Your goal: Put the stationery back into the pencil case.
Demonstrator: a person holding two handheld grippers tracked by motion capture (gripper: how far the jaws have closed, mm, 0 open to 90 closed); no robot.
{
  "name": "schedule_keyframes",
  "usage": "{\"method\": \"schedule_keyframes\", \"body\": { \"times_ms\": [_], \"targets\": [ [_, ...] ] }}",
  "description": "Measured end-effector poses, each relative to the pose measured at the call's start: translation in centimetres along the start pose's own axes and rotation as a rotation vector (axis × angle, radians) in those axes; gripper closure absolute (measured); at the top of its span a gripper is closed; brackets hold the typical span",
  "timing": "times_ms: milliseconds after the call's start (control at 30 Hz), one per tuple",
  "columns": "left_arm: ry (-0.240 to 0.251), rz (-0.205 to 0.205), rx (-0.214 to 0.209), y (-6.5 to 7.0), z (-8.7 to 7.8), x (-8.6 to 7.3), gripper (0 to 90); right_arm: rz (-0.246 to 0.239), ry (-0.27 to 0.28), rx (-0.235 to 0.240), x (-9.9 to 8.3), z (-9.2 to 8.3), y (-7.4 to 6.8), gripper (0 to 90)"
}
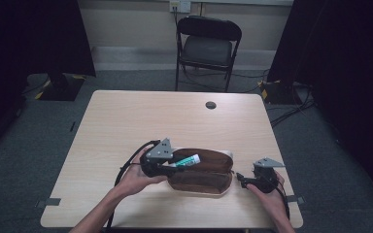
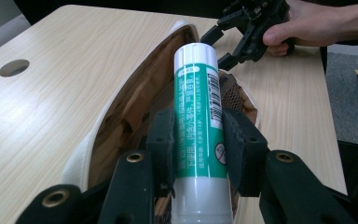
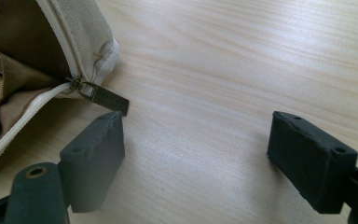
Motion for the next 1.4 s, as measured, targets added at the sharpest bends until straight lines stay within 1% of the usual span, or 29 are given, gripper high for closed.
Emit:
{"method": "schedule_keyframes", "body": {
  "times_ms": [33,67,133,233,300,333,367,400,500,633,667,700,733,767,833,867,900,933,967,1033,1067,1100,1167,1200,1233,1300,1333,1367,1400],
  "targets": [
    [-0.008,0.005,-0.005,-0.1,0.2,0.0,65.9,0.0,0.0,0.002,0.0,0.0,0.0,17.7],
    [-0.006,-0.003,-0.013,0.0,0.5,0.0,65.9,0.0,-0.001,0.002,0.0,0.0,0.0,17.7],
    [-0.002,-0.007,-0.012,-0.1,0.8,0.1,65.9,-0.001,0.0,0.002,0.0,0.0,0.0,17.7],
    [0.015,-0.026,-0.017,-0.3,1.2,0.1,65.9,-0.001,0.0,0.002,0.0,0.0,0.0,17.7],
    [0.005,-0.029,-0.011,-0.4,1.5,0.1,65.9,0.0,-0.001,0.002,0.0,0.0,0.0,17.7],
    [0.007,-0.031,-0.018,-0.4,1.7,0.1,65.9,0.0,-0.001,0.002,0.0,0.0,0.0,17.7],
    [0.004,-0.035,-0.019,-0.4,1.9,0.1,65.9,0.0,-0.001,0.003,0.0,0.0,0.0,17.6],
    [-0.008,-0.027,-0.022,-0.4,2.2,0.0,65.9,0.0,-0.001,0.003,0.0,0.0,0.0,17.6],
    [-0.029,-0.019,-0.024,-0.4,2.6,-0.1,65.9,-0.001,-0.001,0.004,0.0,0.0,0.0,17.6],
    [-0.046,-0.025,-0.008,-0.8,3.0,-0.3,65.9,-0.001,-0.001,0.004,0.0,0.0,0.0,17.6],
    [-0.042,-0.027,-0.005,-0.9,3.2,-0.4,65.9,-0.001,-0.001,0.003,0.0,0.0,0.0,17.6],
    [-0.052,-0.021,0.006,-1.1,3.3,-0.6,65.8,-0.001,-0.001,0.004,0.0,0.0,0.0,17.6],
    [-0.056,-0.018,0.004,-1.2,3.5,-0.7,65.9,-0.001,-0.001,0.004,0.0,0.0,0.0,17.6],
    [-0.067,-0.019,0.012,-1.3,3.7,-0.9,65.9,-0.001,-0.001,0.003,0.0,0.0,0.0,17.6],
    [-0.06,-0.028,0.013,-1.4,4.1,-1.1,65.8,-0.001,-0.001,0.003,0.0,0.0,0.0,17.7],
    [-0.074,-0.019,0.019,-1.5,4.2,-1.1,65.8,-0.001,-0.001,0.004,0.0,0.0,0.0,17.6],
    [-0.073,-0.02,0.012,-1.4,4.6,-1.2,65.8,0.0,-0.001,0.003,0.0,0.0,0.0,17.6],
    [-0.083,-0.014,0.011,-1.4,4.7,-1.3,65.8,-0.001,-0.001,0.004,0.0,0.0,0.0,17.6],
    [-0.074,-0.019,0.007,-1.4,5.0,-1.3,65.8,-0.001,-0.001,0.003,0.0,0.0,0.0,17.6],
    [-0.079,-0.017,0.009,-1.4,5.1,-1.4,65.7,-0.001,-0.001,0.004,0.0,0.0,0.0,17.6],
    [-0.086,-0.02,-0.001,-1.4,5.4,-1.6,65.7,0.0,-0.001,0.003,0.0,0.0,0.0,17.6],
    [-0.086,-0.02,-0.001,-1.4,5.4,-1.6,65.7,0.0,-0.001,0.003,0.0,0.0,0.0,17.6],
    [-0.072,-0.036,0.008,-1.6,5.8,-1.8,65.6,-0.001,-0.001,0.004,0.0,0.0,0.0,17.6],
    [-0.089,-0.029,0.012,-1.7,5.8,-1.8,65.6,-0.001,-0.001,0.004,0.0,0.0,0.0,17.6],
    [-0.075,-0.038,0.01,-1.7,6.0,-1.9,65.3,-0.001,-0.001,0.004,0.0,0.0,0.0,17.6],
    [-0.071,-0.043,0.013,-1.7,6.1,-1.9,62.9,-0.001,-0.001,0.004,0.0,0.0,0.0,17.6],
    [-0.045,-0.069,0.027,-1.9,6.0,-1.6,61.1,-0.001,-0.001,0.004,0.0,0.0,0.0,17.6],
    [-0.034,-0.085,0.023,-1.9,5.9,-1.5,61.0,-0.001,-0.001,0.004,0.0,0.0,0.0,17.6],
    [-0.042,-0.074,0.027,-2.0,5.9,-1.5,60.6,-0.001,-0.001,0.004,0.0,0.0,0.0,17.6]
  ]
}}
Point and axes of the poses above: each handheld gripper's, and its own axes: z roughly forward along the jaws, x roughly out of its top, y roughly to its right, the point moved 6 cm from there along z, roughly forward along the jaws, and after that the axes turned 11 degrees about y, right-handed, at the moved point
